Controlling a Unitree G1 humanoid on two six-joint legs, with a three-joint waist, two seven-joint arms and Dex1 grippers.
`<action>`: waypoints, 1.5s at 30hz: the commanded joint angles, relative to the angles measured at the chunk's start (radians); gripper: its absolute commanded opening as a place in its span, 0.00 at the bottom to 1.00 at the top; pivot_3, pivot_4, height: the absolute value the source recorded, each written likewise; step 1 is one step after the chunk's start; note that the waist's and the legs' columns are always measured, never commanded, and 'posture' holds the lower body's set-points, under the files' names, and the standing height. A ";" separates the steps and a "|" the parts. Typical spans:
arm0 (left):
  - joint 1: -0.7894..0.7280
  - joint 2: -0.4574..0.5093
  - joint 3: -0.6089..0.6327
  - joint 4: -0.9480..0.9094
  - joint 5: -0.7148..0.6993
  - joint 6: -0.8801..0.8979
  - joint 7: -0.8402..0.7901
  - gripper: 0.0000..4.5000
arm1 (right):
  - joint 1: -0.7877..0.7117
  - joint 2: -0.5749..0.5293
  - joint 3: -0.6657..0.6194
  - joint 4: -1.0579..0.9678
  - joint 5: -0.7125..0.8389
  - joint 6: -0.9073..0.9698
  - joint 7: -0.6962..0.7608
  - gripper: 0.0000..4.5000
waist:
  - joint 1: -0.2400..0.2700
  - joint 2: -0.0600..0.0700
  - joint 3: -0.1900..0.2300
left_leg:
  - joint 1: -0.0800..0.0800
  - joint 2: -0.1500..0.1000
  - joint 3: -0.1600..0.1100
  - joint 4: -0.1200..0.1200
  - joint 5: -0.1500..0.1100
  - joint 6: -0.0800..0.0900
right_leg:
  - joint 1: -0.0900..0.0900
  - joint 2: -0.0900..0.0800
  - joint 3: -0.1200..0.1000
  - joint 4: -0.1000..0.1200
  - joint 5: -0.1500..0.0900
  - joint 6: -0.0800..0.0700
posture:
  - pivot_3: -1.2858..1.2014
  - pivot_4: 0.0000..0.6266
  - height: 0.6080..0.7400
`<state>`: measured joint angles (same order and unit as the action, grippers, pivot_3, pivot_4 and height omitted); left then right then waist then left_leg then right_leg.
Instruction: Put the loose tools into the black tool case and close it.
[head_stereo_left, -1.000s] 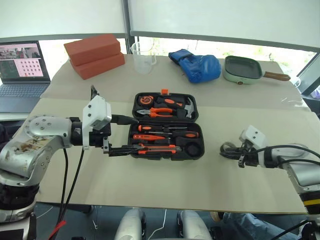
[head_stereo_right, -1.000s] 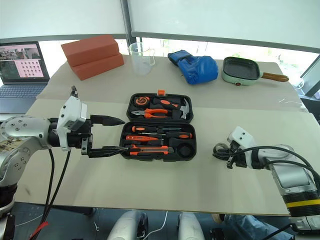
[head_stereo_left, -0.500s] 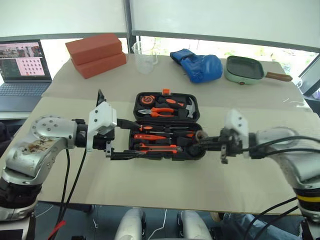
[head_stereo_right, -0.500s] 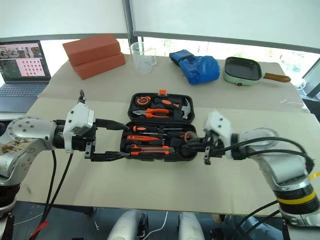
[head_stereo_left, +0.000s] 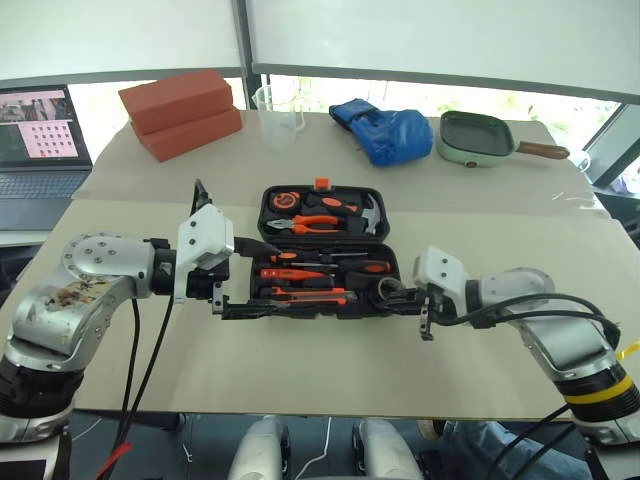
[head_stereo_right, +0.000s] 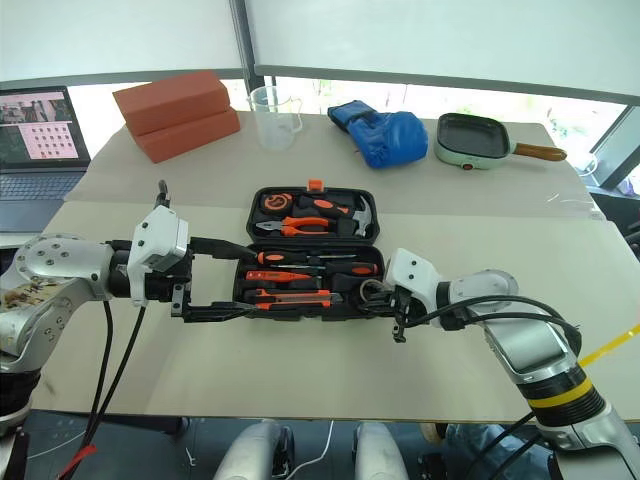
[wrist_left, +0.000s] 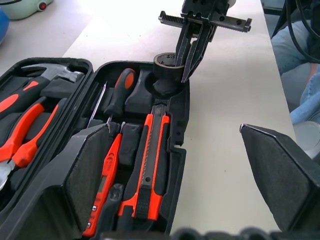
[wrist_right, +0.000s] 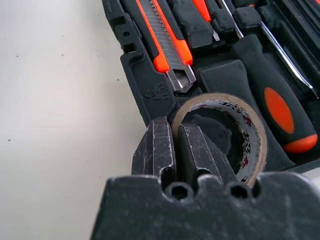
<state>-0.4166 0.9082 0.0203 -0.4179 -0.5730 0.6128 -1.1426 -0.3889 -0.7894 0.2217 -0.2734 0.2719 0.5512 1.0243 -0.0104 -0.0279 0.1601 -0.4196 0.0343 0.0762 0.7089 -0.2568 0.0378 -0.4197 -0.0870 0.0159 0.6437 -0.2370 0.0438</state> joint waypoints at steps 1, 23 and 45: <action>-0.003 0.000 0.012 -0.019 0.004 -0.022 0.009 1.00 | -0.016 0.006 0.007 -0.006 -0.030 -0.019 -0.011 0.02 | -0.003 0.000 0.000 | 0.000 0.000 0.000 0.000 0.000 0.000 | 0.000 0.000 0.000 0.000 0.000 0.000 | 0.52 0.24 0.99; -0.034 -0.009 0.000 0.010 0.024 -0.030 -0.003 1.00 | -0.032 0.019 0.031 0.005 -0.038 0.052 -0.004 0.02 | 0.004 0.000 0.001 | -0.002 -0.001 0.000 0.000 0.000 0.000 | -0.002 -0.001 0.000 0.000 0.000 0.000 | 0.52 0.24 0.99; 0.041 -0.022 0.017 0.282 0.202 -0.092 0.143 1.00 | -0.115 -0.034 -0.316 0.049 0.179 0.269 -0.071 0.87 | 0.016 0.000 0.001 | -0.002 -0.001 0.001 -0.001 0.000 0.000 | -0.002 -0.002 -0.001 -0.001 0.000 0.000 | 0.52 0.24 0.99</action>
<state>-0.3743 0.8922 0.0168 -0.1868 -0.4194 0.5491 -1.0547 -0.5173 -0.8062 -0.0279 -0.2974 0.4655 0.8396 0.9891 0.0058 -0.0275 0.1609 -0.4221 0.0330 0.0771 0.7080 -0.2569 0.0380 -0.4217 -0.0889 0.0150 0.6423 -0.2371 0.0441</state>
